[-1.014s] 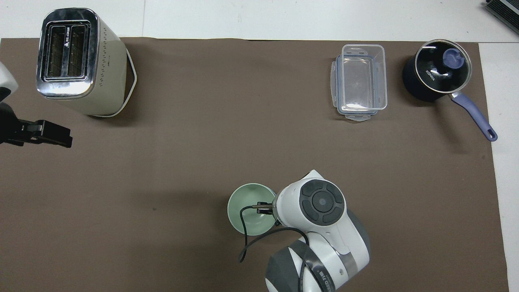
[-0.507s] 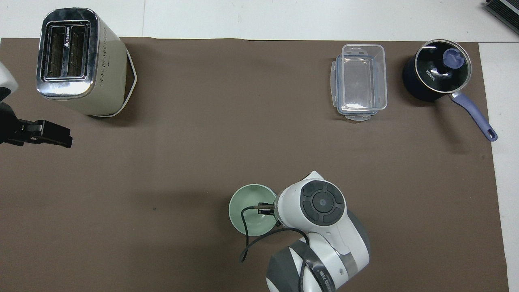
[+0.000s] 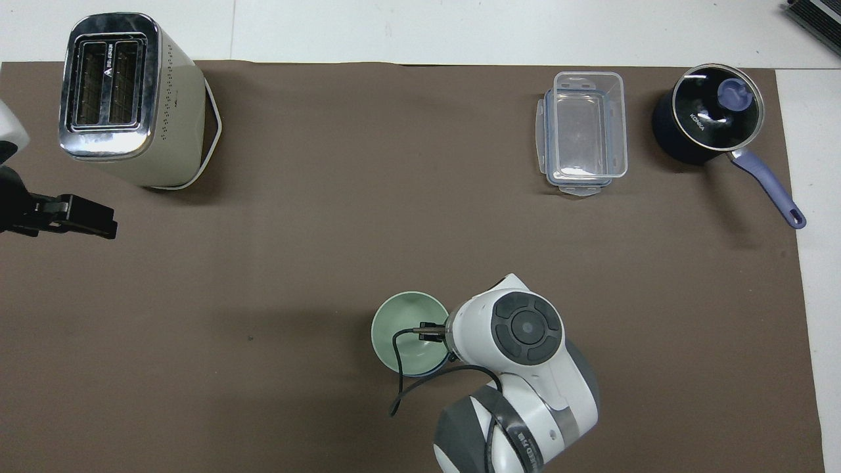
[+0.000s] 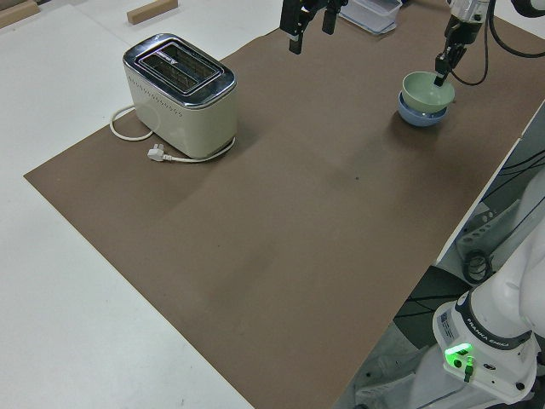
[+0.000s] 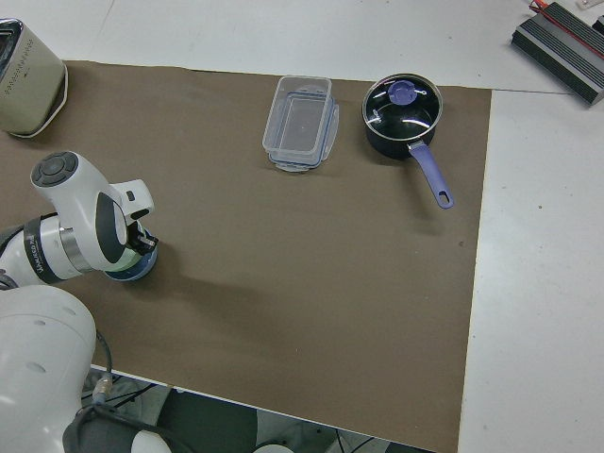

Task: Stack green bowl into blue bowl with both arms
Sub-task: 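Lower the green bowl into the blue bowl with the right gripper, then open the right gripper and withdraw it from the stacked bowls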

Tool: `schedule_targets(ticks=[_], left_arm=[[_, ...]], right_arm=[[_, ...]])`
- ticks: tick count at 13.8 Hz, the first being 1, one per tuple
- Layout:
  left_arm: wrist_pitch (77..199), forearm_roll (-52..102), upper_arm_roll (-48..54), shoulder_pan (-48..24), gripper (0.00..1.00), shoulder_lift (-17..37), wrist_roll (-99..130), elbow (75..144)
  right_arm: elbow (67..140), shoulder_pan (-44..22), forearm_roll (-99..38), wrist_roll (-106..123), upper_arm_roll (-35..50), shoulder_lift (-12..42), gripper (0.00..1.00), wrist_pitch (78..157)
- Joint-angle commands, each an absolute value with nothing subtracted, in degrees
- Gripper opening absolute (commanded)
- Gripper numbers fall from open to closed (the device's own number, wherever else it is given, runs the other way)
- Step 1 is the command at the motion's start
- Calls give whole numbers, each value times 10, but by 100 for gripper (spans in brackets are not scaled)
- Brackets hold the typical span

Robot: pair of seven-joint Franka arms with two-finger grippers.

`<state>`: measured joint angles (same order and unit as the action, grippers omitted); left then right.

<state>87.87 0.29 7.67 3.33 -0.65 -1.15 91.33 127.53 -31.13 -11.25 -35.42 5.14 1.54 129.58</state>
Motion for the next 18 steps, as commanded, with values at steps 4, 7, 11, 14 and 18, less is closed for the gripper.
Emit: schedule_targets(ticks=[4, 7, 11, 14, 18], left_arm=[[867, -3, 82, 40, 100, -4, -16, 905], [867, -3, 82, 40, 100, -4, -16, 905], [867, -3, 82, 40, 100, -4, -16, 905], [867, -3, 82, 40, 100, -4, -16, 905], [867, -3, 82, 40, 100, -4, -16, 905]], right_arm=[[1281, -307, -128, -345, 53, 18, 14, 1308], [1279, -307, -128, -351, 53, 18, 29, 1303], [1267, -301, -125, -355, 48, -8, 86, 1275], [1264, -255, -85, -331, 47, -60, 100, 1252], [1232, -165, -45, -231, 45, -110, 100, 1180]])
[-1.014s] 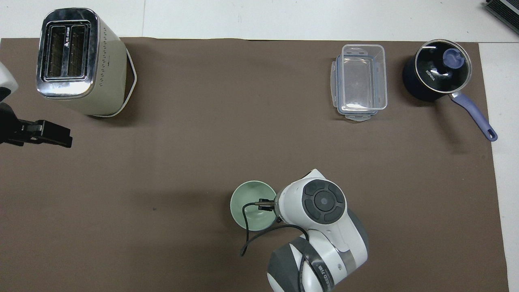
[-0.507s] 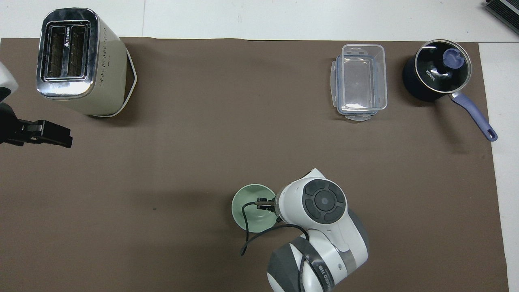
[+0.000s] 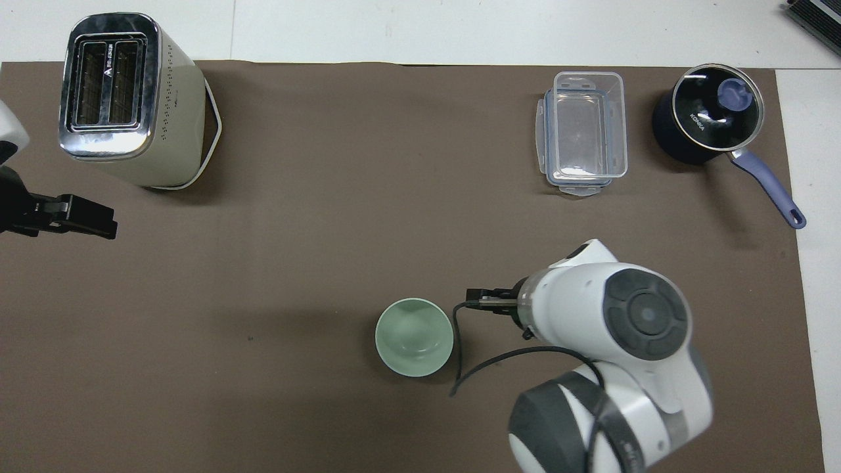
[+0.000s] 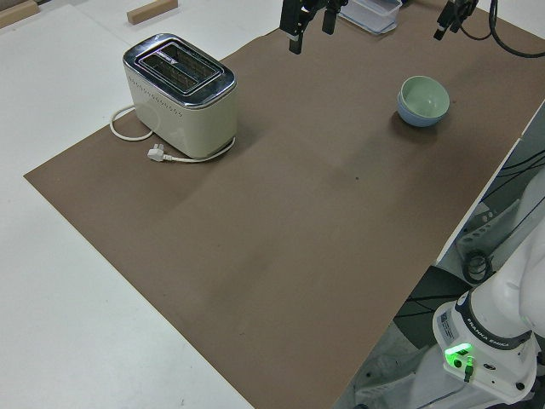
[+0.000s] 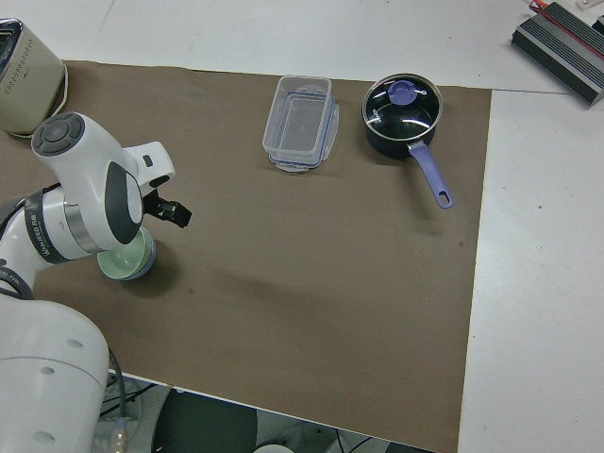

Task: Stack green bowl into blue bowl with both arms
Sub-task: 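Open the right gripper and withdraw it from the stacked bowls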

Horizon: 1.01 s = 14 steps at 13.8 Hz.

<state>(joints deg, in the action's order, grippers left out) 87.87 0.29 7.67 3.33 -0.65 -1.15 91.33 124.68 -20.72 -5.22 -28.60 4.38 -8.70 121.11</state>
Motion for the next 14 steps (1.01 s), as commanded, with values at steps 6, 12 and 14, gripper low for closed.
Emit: schedule_targets(ticks=[6, 12, 14], left_arm=[[867, -3, 82, 40, 100, -4, -16, 905], [867, -3, 82, 40, 100, -4, -16, 905], [867, -3, 82, 40, 100, -4, -16, 905]], right_arm=[[1071, -19, 2, -97, 47, -84, 100, 1067], [876, 7, 47, -96, 46, -18, 100, 940], [832, 16, 43, -96, 46, 4, 100, 900]])
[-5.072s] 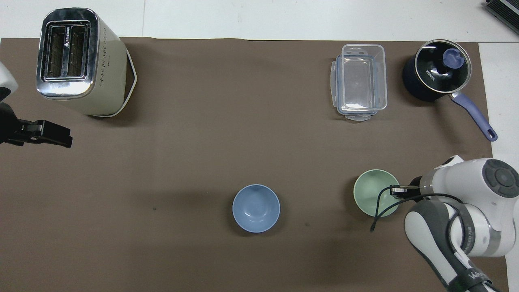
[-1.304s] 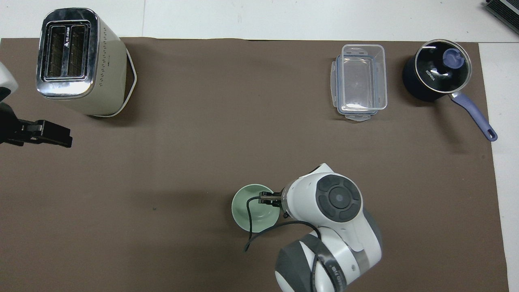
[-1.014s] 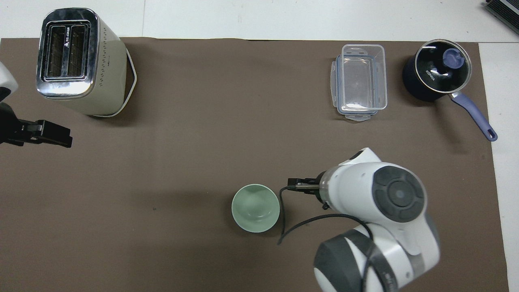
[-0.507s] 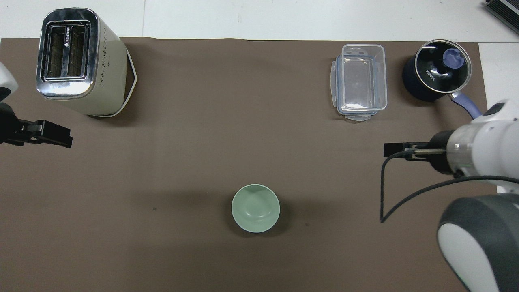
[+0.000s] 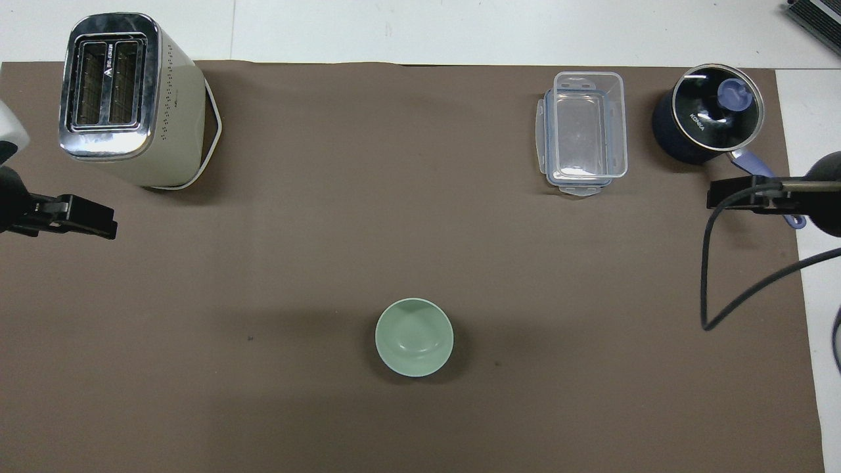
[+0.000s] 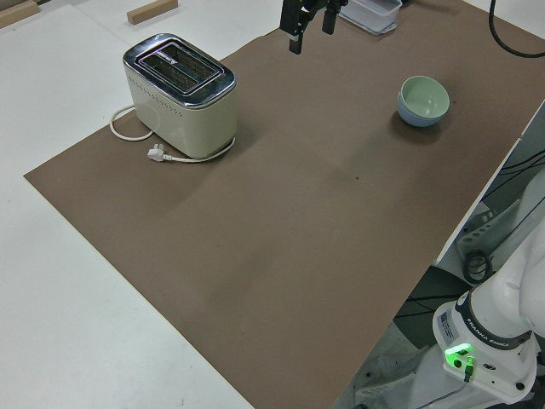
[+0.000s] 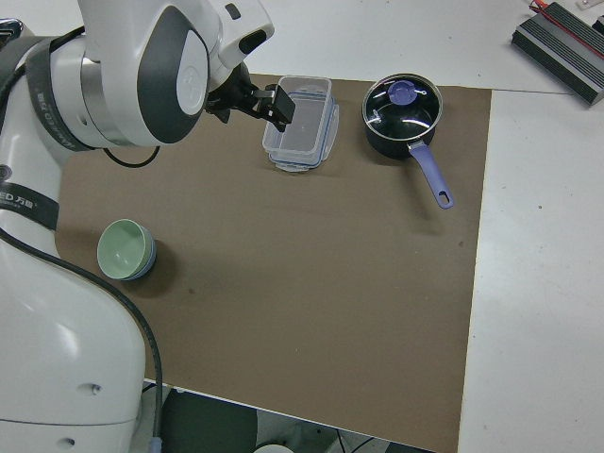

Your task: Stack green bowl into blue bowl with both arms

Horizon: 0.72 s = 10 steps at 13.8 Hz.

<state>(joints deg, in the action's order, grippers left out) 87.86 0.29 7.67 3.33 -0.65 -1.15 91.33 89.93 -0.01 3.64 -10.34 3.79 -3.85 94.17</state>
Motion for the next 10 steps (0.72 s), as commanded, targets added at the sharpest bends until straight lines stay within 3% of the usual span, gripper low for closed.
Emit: schedule_targets(ticks=[1, 5, 10], left_arm=[[867, -3, 82, 40, 100, -4, -16, 905], [867, -3, 82, 40, 100, -4, -16, 905], [867, -3, 82, 40, 100, -4, -16, 905]], right_arm=[[829, 17, 41, -96, 46, 10, 100, 897], [783, 27, 31, -92, 45, 35, 100, 850], [809, 37, 10, -74, 45, 20, 100, 838]])
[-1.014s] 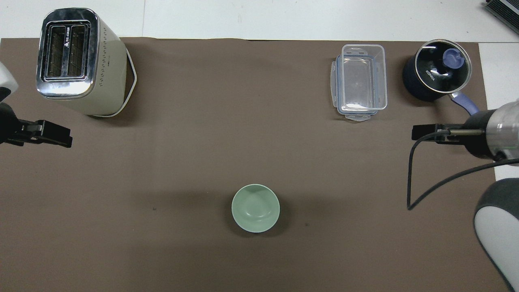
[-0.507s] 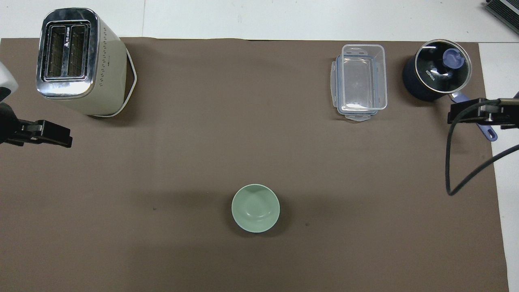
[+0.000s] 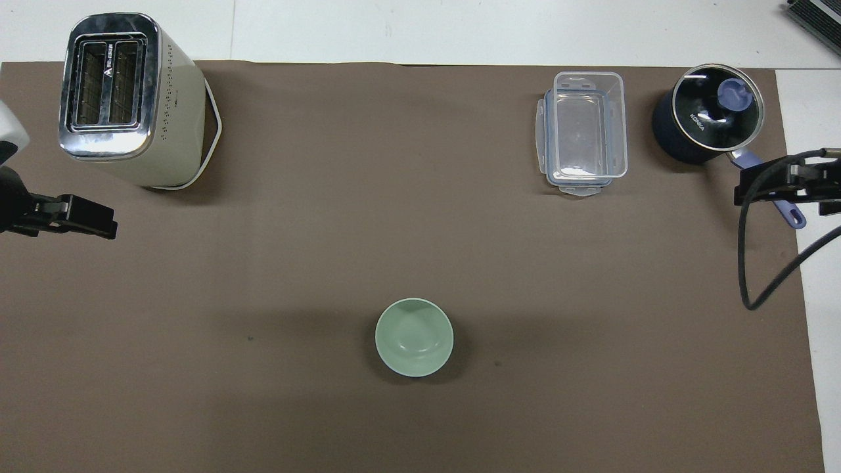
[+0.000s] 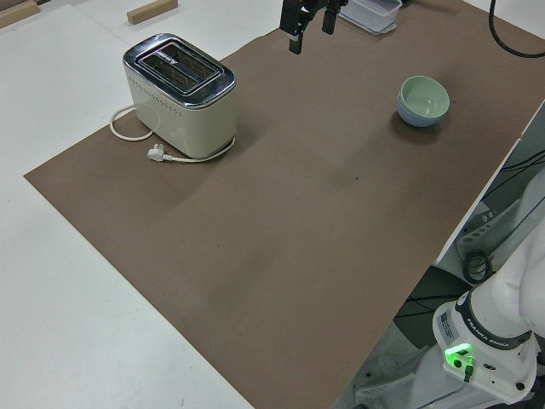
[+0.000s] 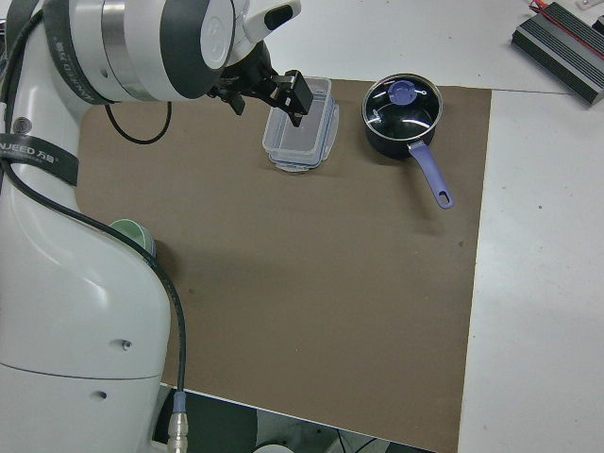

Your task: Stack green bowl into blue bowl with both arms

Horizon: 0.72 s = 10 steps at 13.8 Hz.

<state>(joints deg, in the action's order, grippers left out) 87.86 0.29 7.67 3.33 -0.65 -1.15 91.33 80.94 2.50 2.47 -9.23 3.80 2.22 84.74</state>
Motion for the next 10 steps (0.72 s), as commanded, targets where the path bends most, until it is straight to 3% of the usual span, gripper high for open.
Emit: schedule_targets(ticks=[1, 6, 10], left_arm=[[867, -3, 82, 40, 100, -4, -16, 905], [867, -3, 82, 40, 100, -4, -16, 905], [867, -3, 82, 40, 100, -4, -16, 905]], right_arm=[[809, 37, 9, -74, 46, 22, 100, 837], [812, 37, 7, -80, 47, 31, 100, 848], [869, 40, 7, -80, 47, 12, 100, 883]])
